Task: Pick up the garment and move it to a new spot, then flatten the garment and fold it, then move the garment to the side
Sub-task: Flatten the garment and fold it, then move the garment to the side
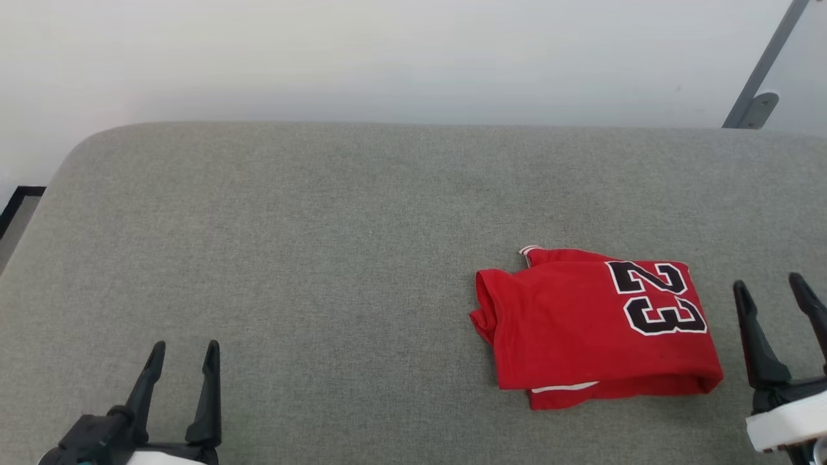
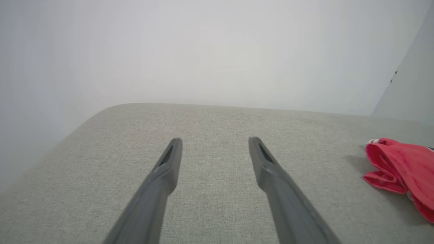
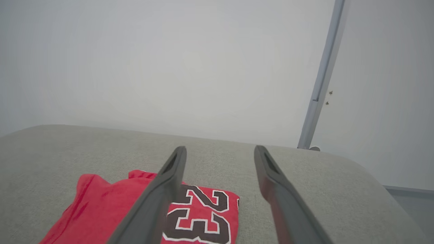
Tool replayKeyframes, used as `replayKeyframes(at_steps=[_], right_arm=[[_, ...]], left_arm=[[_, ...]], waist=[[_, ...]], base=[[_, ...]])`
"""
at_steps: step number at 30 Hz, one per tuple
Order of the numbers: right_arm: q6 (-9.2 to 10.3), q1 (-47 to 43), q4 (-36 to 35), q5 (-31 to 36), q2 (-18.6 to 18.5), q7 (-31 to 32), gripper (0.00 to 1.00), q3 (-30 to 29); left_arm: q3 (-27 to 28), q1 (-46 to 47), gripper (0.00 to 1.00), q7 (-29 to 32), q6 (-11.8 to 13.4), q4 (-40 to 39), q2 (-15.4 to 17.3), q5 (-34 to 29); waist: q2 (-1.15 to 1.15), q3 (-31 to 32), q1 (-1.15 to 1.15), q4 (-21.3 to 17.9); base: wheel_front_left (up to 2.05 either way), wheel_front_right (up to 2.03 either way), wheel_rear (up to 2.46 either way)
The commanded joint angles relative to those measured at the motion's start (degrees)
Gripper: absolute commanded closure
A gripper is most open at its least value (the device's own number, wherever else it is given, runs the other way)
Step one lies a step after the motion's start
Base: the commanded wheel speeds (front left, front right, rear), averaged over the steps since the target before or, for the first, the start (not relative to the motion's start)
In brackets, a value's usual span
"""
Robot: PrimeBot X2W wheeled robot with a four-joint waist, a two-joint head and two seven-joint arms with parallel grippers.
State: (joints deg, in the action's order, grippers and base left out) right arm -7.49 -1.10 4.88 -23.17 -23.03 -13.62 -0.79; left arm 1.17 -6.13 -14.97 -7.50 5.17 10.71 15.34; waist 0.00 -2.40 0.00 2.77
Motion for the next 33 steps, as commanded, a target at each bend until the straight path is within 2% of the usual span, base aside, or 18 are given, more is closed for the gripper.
replayKeyframes(at_steps=[1,7,13,21,23,28,33], right_arm=[[0.01,-0.97,-1.36,0.31,0.58,0.56,0.0,-0.67],[0.0,-2.27,-5.0,1.12,2.22,2.72,0.0,-2.28],[0.0,-1.81,-5.8,1.23,2.49,3.97,0.0,-1.95],[0.0,1.78,-6.34,1.2,0.01,9.64,0.0,-1.93],[0.0,2.69,-6.16,0.59,-1.66,14.48,0.0,-0.69],[0.0,6.65,-7.12,-1.75,-9.53,28.83,0.0,3.7],[0.01,11.24,-7.76,-7.18,-14.25,42.04,0.0,3.75]], left_arm=[[0.26,-0.76,0.0,-0.28,0.06,-0.73,-0.23,-0.73],[0.12,-0.86,0.0,-0.28,0.06,-1.45,-0.55,-0.89],[-0.33,0.28,0.0,-0.28,0.06,-1.29,-0.39,-0.93],[-1.18,2.87,0.0,-0.28,0.06,-0.64,-0.64,-0.21],[-1.56,4.02,0.0,-0.28,0.06,-0.43,-0.44,0.01],[-2.79,6.79,0.0,-0.28,0.06,-0.09,-0.07,0.57],[-4.57,10.6,0.0,-0.28,0.06,-0.03,0.46,0.63]], waist=[[0.0,-0.33,0.0,0.02],[0.0,-1.38,0.0,0.16],[0.0,-2.15,0.0,0.41],[0.0,-5.35,0.0,0.89],[0.0,-6.53,0.0,0.85],[0.0,-9.69,0.0,0.49],[0.0,-13.41,0.0,0.84]], base=[[0.0,0.0,0.0],[0.0,0.0,0.0],[0.0,0.0,0.0],[0.0,0.0,0.0],[0.0,0.0,0.0],[0.0,0.0,0.0],[0.0,0.0,0.0]])
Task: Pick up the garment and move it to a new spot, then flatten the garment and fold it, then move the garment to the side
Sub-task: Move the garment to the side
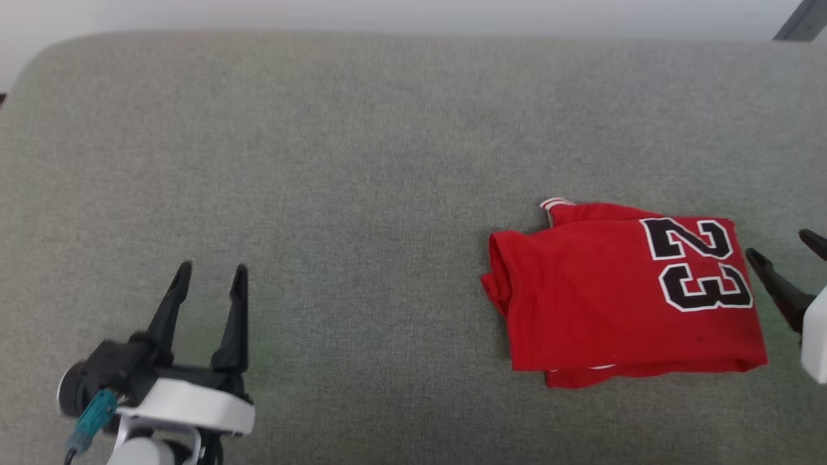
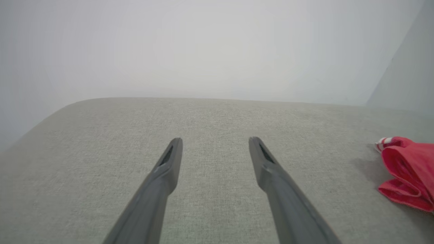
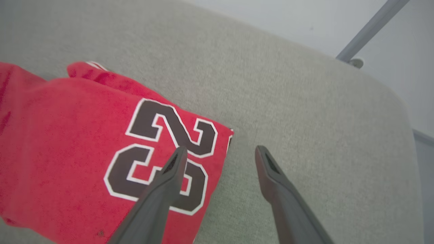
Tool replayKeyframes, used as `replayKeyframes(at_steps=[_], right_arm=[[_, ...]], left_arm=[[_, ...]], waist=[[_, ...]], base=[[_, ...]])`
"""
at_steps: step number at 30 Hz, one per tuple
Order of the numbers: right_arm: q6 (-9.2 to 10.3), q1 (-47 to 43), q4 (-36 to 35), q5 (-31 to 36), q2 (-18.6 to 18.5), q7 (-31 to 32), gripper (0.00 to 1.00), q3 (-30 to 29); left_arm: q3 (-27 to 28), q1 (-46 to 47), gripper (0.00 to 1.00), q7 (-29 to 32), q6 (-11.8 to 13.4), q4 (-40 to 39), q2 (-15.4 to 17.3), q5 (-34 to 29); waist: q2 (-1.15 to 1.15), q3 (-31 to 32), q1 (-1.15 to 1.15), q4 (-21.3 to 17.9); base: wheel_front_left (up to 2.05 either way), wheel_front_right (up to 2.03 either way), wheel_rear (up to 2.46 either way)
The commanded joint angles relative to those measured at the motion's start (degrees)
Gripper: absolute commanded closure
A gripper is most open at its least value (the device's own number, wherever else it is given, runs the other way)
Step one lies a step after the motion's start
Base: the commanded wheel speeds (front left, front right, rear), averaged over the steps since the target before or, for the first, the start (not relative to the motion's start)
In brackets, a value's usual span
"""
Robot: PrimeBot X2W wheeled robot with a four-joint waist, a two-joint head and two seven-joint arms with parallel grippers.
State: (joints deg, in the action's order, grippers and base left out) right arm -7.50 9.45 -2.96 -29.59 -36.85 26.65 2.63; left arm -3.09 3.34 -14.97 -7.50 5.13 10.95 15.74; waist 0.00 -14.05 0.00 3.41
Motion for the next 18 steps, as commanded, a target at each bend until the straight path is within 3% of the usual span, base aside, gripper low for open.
replayKeyframes(at_steps=[1,9,17,18], right_arm=[[0.02,1.66,0.3,-1.81,-1.03,4.52,0.0,0.23],[0.02,4.98,2.04,-7.3,-1.9,23.37,0.0,1.32],[0.01,3.85,2.44,-7.45,1.65,28.54,0.0,1.32],[0.01,3.81,2.17,-7.48,2.09,28.1,0.27,1.45]], left_arm=[[-0.89,1.91,0.0,-0.28,0.06,0.12,0.39,0.16],[-3.19,6.72,0.0,-0.28,0.06,0.87,0.47,0.07],[-3.28,8.86,0.0,-0.28,0.06,1.02,0.43,0.32],[-3.29,9.04,0.0,-0.28,0.06,1.13,0.47,0.32]], waist=[[0.0,-2.43,0.0,0.3],[0.0,-7.04,0.0,1.51],[0.0,-10.38,0.0,2.22],[0.0,-10.62,0.0,2.18]], base=[[0.0,0.0,0.0],[0.0,0.0,0.0],[0.0,0.0,0.0],[0.0,0.0,0.0]])
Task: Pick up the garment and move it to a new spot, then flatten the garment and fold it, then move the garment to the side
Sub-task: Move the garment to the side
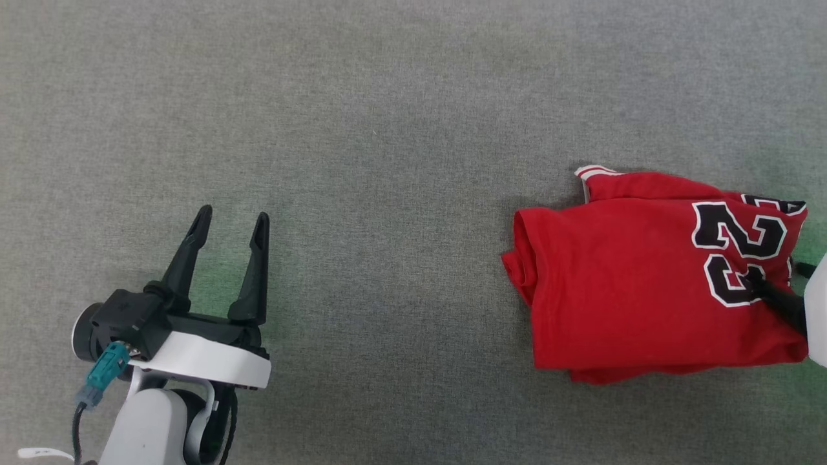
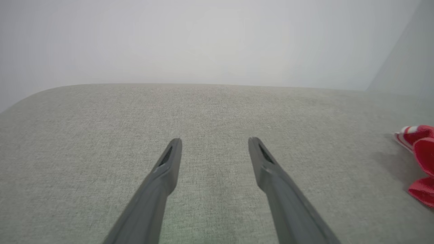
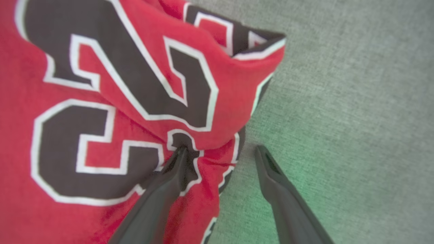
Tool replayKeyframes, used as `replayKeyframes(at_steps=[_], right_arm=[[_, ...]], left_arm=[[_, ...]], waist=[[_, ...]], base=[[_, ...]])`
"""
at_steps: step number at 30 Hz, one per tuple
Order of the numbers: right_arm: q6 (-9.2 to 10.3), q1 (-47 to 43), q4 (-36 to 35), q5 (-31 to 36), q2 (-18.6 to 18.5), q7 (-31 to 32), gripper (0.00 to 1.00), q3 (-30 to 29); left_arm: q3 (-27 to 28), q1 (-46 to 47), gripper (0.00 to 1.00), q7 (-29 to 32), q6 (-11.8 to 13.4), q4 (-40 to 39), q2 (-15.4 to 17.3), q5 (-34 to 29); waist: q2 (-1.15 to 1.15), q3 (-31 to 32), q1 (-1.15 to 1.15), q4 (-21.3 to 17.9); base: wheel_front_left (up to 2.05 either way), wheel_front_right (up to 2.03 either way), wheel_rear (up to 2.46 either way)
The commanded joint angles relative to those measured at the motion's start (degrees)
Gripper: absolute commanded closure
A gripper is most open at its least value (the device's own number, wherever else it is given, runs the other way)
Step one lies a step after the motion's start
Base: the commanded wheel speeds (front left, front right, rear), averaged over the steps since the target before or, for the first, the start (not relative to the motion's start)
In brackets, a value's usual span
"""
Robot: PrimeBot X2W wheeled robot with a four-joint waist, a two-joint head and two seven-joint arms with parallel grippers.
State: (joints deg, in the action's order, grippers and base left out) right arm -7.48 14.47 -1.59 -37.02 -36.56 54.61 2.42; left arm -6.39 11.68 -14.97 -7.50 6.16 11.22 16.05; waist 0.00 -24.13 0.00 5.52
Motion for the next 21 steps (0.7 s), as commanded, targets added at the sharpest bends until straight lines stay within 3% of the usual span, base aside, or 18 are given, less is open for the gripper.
replayKeyframes(at_steps=[1,2,3,4,5,13,21], right_arm=[[-0.02,-1.21,0.79,-0.06,1.79,0.14,0.27,1.66],[-0.02,-1.12,0.56,-0.12,2.28,-0.53,0.54,1.56],[-0.02,-0.98,0.41,-0.15,2.72,-1.07,0.67,1.38],[-0.02,-0.81,0.39,-0.07,3.19,-1.5,0.95,1.1],[-0.02,-0.76,0.46,0.12,3.49,-2.02,1.0,0.51],[0.15,0.56,-0.09,0.24,4.57,-8.68,1.0,-5.26],[0.12,0.58,1.94,-2.1,3.81,-15.41,1.0,-13.8]], left_arm=[[0.0,0.7,0.0,-0.28,0.06,0.09,0.2,0.01],[0.04,0.98,0.0,-0.28,0.06,0.12,0.24,0.01],[0.09,1.26,0.0,-0.28,0.06,0.19,0.3,-0.02],[0.26,1.46,0.0,-0.28,0.06,0.29,0.38,-0.15],[0.36,1.65,0.0,-0.28,0.06,0.3,0.36,-0.29],[0.37,2.86,0.0,-0.28,0.06,-1.48,1.22,-1.69],[-0.79,4.84,0.0,-0.27,0.06,-2.02,4.52,-2.29]], waist=[[0.0,-0.55,0.0,0.07],[0.0,-0.79,0.0,-0.02],[0.0,-0.97,0.0,-0.12],[0.0,-1.12,0.0,-0.31],[0.0,-1.24,0.0,-0.45],[0.0,-2.51,0.0,-3.59],[0.0,-5.64,0.0,-10.19]], base=[[0.0,0.0,0.0],[0.0,0.0,0.0],[0.0,0.0,0.0],[0.0,0.0,0.0],[0.0,0.0,0.0],[0.0,0.0,0.0],[0.0,0.0,0.0]])
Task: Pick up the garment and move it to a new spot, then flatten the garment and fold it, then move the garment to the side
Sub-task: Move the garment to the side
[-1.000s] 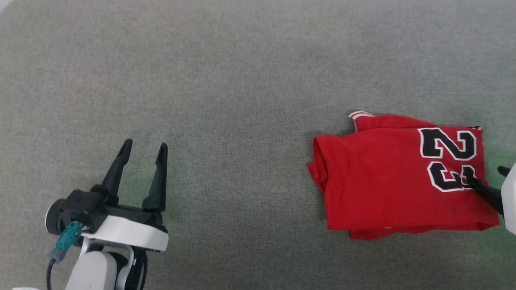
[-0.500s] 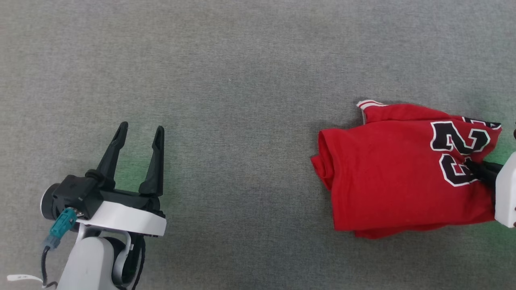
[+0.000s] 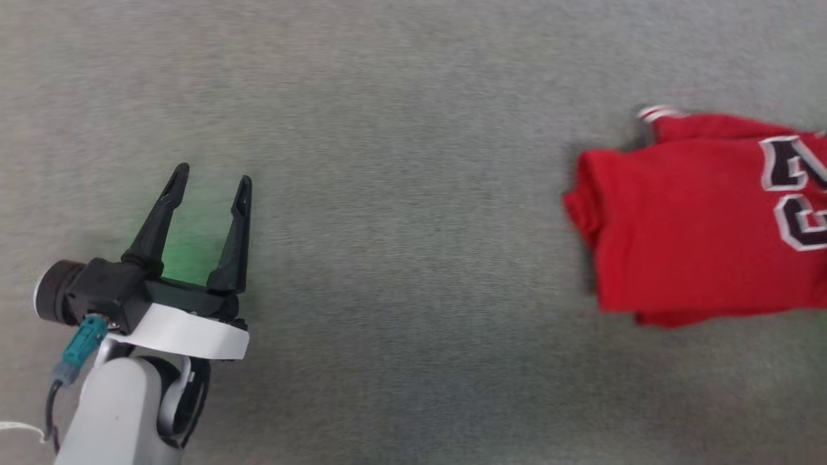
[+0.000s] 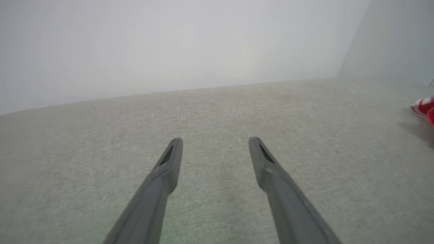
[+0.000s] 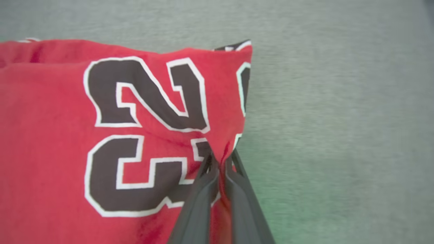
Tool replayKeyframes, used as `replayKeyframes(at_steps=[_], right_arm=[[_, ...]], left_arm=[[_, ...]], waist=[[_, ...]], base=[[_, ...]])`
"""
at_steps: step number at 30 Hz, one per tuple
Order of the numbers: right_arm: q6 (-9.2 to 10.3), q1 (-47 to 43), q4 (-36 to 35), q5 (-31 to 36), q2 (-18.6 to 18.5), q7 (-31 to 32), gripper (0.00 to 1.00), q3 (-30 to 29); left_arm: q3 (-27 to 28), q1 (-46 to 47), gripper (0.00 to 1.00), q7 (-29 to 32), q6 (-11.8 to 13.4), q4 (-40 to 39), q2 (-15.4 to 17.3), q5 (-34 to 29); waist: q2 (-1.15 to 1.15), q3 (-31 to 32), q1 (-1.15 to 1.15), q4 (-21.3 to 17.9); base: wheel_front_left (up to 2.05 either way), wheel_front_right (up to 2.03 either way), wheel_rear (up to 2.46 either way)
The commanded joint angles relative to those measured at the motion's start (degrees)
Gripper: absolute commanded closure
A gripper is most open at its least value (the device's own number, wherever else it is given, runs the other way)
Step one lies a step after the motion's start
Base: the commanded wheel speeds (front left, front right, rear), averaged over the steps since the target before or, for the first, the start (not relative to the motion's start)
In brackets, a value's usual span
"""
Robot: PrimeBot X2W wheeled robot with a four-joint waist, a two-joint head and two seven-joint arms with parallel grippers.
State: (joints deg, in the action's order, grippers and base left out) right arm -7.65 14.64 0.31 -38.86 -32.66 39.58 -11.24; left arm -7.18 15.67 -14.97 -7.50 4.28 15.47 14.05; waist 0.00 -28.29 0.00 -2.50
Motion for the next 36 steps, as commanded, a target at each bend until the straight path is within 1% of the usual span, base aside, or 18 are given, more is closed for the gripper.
replayKeyframes(at_steps=[1,7,9,13,17,20,24,25,31,32,36], right_arm=[[0.29,1.06,1.24,-0.51,-0.29,-1.2,1.0,-1.29],[0.27,5.9,9.82,0.69,-1.48,-7.32,1.0,-7.1],[0.18,8.05,13.09,1.3,-2.17,-9.83,1.0,-8.46],[0.18,13.05,18.93,2.72,-2.83,-14.43,1.0,-9.3],[0.18,18.84,26.19,7.01,-4.54,-19.19,1.0,-8.9],[0.19,23.33,31.46,11.11,-4.86,-22.77,1.0,-9.06],[0.18,28.44,37.82,14.83,-4.46,-26.7,1.0,-7.93],[0.18,28.44,37.82,14.83,-4.46,-26.7,1.0,-7.93],[0.19,33.71,45.29,19.64,-4.87,-32.68,1.0,-6.32],[0.19,35.16,47.7,20.81,-5.01,-34.16,1.0,-6.18],[0.19,37.49,52.01,22.97,-5.18,-36.84,1.0,-5.93]], left_arm=[[-0.36,1.2,0.0,-0.28,0.06,-0.24,0.86,-0.4],[-2.92,4.77,0.0,-0.27,0.06,-1.42,5.74,-0.59],[-3.76,6.78,0.0,-0.28,0.06,-2.27,6.8,0.05],[-6.23,11.01,0.0,-0.28,0.06,-3.83,9.49,0.28],[-8.8,15.61,0.0,-0.28,0.06,-4.87,10.73,0.46],[-10.58,18.75,0.0,-0.27,0.06,-5.24,11.07,0.52],[-12.52,22.01,0.0,-0.27,0.06,-4.72,10.86,0.51],[-12.52,22.01,0.0,-0.27,0.06,-4.72,10.86,0.51],[-14.51,24.65,0.0,-0.15,0.06,-3.37,10.5,0.55],[-14.87,25.14,0.0,-0.15,0.06,-3.08,10.37,0.32],[-15.53,25.84,0.0,-0.15,0.06,-2.49,10.1,0.31]], waist=[[0.0,-1.91,0.0,-3.09],[0.0,-5.21,0.0,-7.45],[0.0,-6.42,0.0,-8.51],[0.0,-8.9,0.0,-10.21],[0.0,-10.99,0.0,-11.03],[0.0,-12.28,0.0,-11.32],[0.0,-13.62,0.0,-11.38],[0.0,-13.62,0.0,-11.38],[0.0,-14.32,0.0,-11.16],[0.0,-14.38,0.0,-11.0],[0.0,-14.34,0.0,-10.78]], base=[[0.0,0.0,0.0],[0.0,0.0,0.0],[0.0,0.0,0.0],[0.0,0.0,0.0],[0.0,0.0,0.0],[0.0,0.0,0.0],[0.0,0.0,0.0],[0.0,0.0,0.0],[0.0,0.0,0.0],[0.0,0.0,0.0],[0.0,0.0,0.0]])
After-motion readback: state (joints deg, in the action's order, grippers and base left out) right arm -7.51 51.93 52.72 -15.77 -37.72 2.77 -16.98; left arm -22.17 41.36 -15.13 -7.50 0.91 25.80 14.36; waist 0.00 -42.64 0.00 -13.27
